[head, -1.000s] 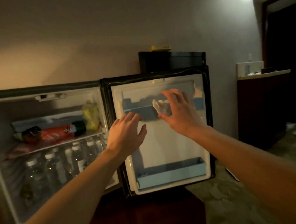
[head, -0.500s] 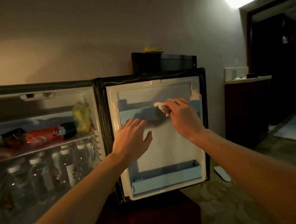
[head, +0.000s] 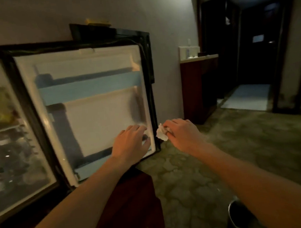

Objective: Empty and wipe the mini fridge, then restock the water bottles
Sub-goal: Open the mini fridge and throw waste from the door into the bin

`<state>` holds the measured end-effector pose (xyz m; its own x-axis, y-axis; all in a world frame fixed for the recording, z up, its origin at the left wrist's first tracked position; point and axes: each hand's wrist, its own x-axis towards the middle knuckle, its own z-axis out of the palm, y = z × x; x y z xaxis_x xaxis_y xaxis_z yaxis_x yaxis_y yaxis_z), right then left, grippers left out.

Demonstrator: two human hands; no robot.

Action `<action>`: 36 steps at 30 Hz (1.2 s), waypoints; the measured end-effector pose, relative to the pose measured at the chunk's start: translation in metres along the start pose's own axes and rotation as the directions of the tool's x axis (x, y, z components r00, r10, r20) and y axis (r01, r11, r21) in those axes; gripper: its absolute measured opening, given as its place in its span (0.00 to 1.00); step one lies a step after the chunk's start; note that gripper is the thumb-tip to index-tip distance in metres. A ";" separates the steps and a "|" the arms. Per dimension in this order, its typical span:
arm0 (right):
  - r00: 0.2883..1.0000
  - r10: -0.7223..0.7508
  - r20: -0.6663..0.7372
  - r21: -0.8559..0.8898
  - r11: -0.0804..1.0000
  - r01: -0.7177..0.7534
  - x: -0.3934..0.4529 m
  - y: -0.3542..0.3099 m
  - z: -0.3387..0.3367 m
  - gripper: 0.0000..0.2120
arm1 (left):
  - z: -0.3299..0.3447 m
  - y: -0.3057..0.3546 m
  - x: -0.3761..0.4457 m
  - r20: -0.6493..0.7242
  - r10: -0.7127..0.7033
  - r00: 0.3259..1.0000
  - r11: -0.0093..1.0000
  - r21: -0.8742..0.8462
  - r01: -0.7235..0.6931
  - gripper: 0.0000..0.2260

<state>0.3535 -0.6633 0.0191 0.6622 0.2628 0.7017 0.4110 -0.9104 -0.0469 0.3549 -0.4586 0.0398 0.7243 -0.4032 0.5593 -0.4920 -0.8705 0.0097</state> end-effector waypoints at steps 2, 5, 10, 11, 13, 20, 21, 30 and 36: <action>0.998 0.052 0.037 0.004 0.999 -0.052 -0.026 0.022 0.006 0.07 | 0.028 0.020 0.001 0.029 0.026 0.999 0.999 -0.023 -0.026 0.16; 0.983 0.161 0.092 0.006 0.987 -0.163 -0.066 0.056 0.010 0.10 | 0.071 0.053 0.006 0.111 0.068 0.992 0.996 -0.057 -0.062 0.16; 0.908 0.358 0.217 0.001 0.930 -0.367 -0.139 0.120 0.024 0.11 | 0.148 0.115 0.012 0.260 0.134 0.956 0.984 -0.148 -0.098 0.19; 0.888 0.391 0.242 -0.010 0.916 -0.400 -0.153 0.134 0.029 0.10 | 0.164 0.126 0.011 0.276 0.143 0.950 0.980 -0.173 -0.097 0.20; 0.835 0.467 0.293 -0.039 0.878 -0.477 -0.182 0.161 0.038 0.09 | 0.197 0.147 0.009 0.325 0.171 0.930 0.970 -0.219 -0.102 0.21; 0.662 0.620 0.422 -0.132 0.764 -0.631 -0.269 0.229 0.090 0.12 | 0.311 0.191 -0.011 0.513 0.224 0.829 0.955 -0.284 -0.083 0.23; 0.647 0.630 0.430 -0.140 0.754 -0.641 -0.279 0.237 0.100 0.11 | 0.327 0.195 -0.013 0.539 0.227 0.811 0.955 -0.287 -0.077 0.23; 0.433 0.675 0.598 -0.191 0.644 -0.740 -0.358 0.304 0.195 0.07 | 0.460 0.222 -0.018 0.701 0.215 0.680 0.955 -0.298 0.005 0.24; 0.359 0.686 0.634 -0.228 0.608 -0.760 -0.392 0.331 0.234 0.07 | 0.515 0.229 -0.032 0.782 0.195 0.592 0.960 -0.276 0.048 0.23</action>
<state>0.3768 -0.9930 -0.4381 0.9162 -0.3275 -0.2310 -0.3963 -0.8265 -0.3997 0.4682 -0.7901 -0.4024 0.7106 -0.6293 -0.3147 -0.5708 -0.7771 0.2652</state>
